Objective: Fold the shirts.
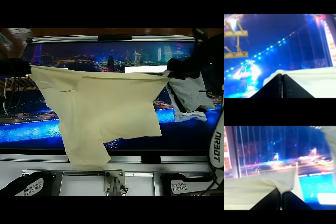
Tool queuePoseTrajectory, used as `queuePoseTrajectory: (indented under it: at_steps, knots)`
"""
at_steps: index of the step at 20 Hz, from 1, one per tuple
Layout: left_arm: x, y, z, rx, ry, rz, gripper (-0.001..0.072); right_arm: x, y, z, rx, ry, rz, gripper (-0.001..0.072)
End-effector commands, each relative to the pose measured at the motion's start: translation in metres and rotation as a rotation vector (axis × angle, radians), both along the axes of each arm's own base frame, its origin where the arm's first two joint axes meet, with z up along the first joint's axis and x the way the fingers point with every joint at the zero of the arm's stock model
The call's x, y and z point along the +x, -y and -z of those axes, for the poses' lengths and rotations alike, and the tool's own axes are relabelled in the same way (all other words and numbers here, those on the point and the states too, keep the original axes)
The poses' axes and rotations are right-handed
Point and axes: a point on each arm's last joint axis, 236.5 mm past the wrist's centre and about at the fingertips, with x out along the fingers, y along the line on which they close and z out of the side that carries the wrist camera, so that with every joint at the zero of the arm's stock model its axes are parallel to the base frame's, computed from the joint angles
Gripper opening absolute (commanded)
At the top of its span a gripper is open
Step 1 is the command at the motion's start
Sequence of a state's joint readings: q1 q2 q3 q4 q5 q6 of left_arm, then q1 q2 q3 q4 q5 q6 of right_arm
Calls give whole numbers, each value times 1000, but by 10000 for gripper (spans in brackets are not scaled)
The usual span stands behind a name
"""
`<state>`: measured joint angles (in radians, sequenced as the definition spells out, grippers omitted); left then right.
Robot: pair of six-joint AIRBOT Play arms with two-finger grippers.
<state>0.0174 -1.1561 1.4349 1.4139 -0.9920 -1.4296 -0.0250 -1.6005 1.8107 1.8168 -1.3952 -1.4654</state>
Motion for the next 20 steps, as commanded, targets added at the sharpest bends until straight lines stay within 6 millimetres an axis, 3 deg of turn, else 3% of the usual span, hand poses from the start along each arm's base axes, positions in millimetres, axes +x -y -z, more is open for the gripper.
queuePoseTrajectory:
  at_steps: [1, 4, 5, 6, 7, 8, 10, 12, 13, 15, 17, 20]
  knots:
    - [39, 0, 91, -22, -159, -16, 32, 40, -34, 80, 170, -78, 39, 75]
    - [32, 15, 147, -105, -337, -18, 37, 46, -36, 97, 183, -94, 63, 105]
    - [27, 20, 157, -126, -381, -11, 121, 46, -35, 93, 182, -90, 62, 222]
    - [19, 21, 163, -129, -425, -4, 406, 44, -30, 84, 179, -84, 52, 445]
    - [7, 19, 165, -135, -483, -12, 684, 39, -22, 69, 164, -78, 15, 526]
    - [-8, 14, 164, -141, -551, -17, 698, 29, -11, 54, 139, -82, -22, 527]
    - [-47, -2, 159, -154, -705, -27, 662, -9, 29, 32, 27, -151, -61, 526]
    - [-89, -12, 158, -202, -815, -46, 485, -64, 83, 27, -110, -314, -32, 525]
    - [-112, -13, 163, -233, -836, -54, 460, -86, 95, 28, -105, -370, -20, 525]
    - [-162, -7, 187, -318, -869, -91, 473, -115, 101, 36, -11, -391, 29, 525]
    - [-205, 12, 215, -459, -867, -89, 687, -136, 97, 51, 78, -383, 65, 525]
    - [-234, 34, 242, -623, -857, -91, 651, -158, 91, 73, 116, -400, 78, 525]
